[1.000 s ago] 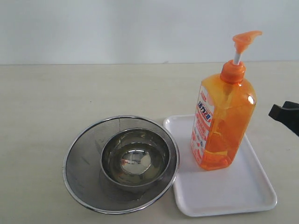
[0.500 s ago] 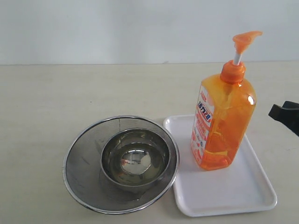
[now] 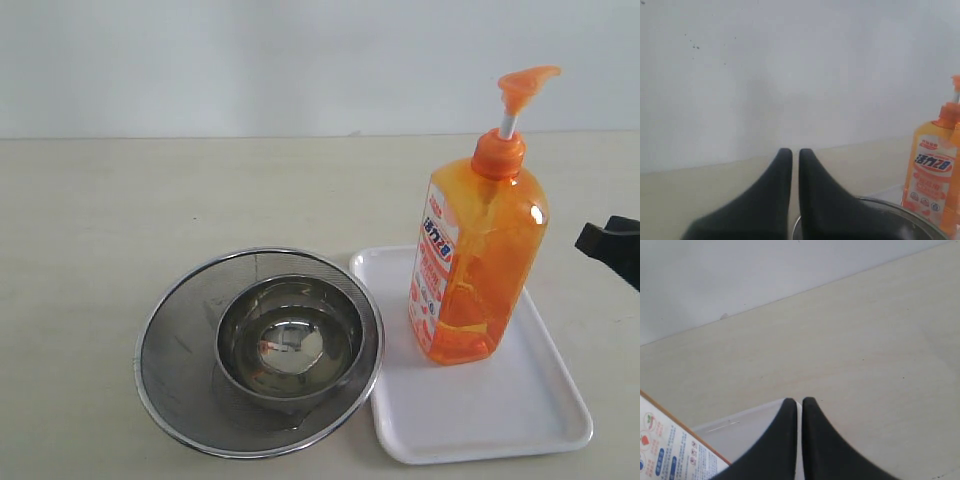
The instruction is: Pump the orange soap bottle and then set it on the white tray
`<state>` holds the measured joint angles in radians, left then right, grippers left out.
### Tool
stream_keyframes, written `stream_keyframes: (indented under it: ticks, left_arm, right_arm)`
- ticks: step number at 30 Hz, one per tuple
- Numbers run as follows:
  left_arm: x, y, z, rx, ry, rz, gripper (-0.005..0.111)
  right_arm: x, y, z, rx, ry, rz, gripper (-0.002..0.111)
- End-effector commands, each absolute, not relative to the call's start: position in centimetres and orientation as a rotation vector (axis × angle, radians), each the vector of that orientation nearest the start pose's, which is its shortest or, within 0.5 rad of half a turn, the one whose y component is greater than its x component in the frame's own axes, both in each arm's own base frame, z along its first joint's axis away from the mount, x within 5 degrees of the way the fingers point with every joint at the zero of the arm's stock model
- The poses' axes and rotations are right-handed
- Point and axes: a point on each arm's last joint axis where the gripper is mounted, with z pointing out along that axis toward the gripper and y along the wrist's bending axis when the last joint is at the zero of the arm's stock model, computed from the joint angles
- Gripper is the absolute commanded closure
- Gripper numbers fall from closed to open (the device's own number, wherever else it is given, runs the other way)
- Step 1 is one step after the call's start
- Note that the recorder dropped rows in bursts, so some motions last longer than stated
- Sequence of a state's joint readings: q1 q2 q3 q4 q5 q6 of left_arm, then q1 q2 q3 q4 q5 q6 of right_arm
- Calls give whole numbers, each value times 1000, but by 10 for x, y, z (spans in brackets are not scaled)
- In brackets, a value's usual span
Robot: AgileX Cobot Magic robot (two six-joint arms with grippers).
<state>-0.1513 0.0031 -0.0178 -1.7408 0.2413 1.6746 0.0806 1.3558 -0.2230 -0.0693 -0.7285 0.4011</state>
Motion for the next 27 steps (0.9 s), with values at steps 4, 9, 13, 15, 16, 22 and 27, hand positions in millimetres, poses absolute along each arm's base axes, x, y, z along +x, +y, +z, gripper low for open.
stream_keyframes:
  ticks: [4,9,13,15,16,22,27]
  left_arm:
    - [50,-28,217,222,1440,-370,102]
    - [50,-29,217,227,1439,-374,102]
    - [49,-31,217,247,1433,-392,102]
    - [48,-31,217,250,1431,-396,102]
    - [48,-31,217,250,1431,-396,102]
    - [48,-32,217,249,1437,-416,102]
    - [49,-31,209,250,1524,-383,102]
  right_arm:
    - [208,21,172,217,1886,332,108]
    - [208,21,172,217,1886,332,108]
    - [208,21,172,217,1886,332,108]
    - [208,21,172,217,1886,332,108]
    - [208,21,172,217,1886,332,108]
    - [208,21,172,213,1886,329,108]
    - [208,21,172,213,1886,329,108]
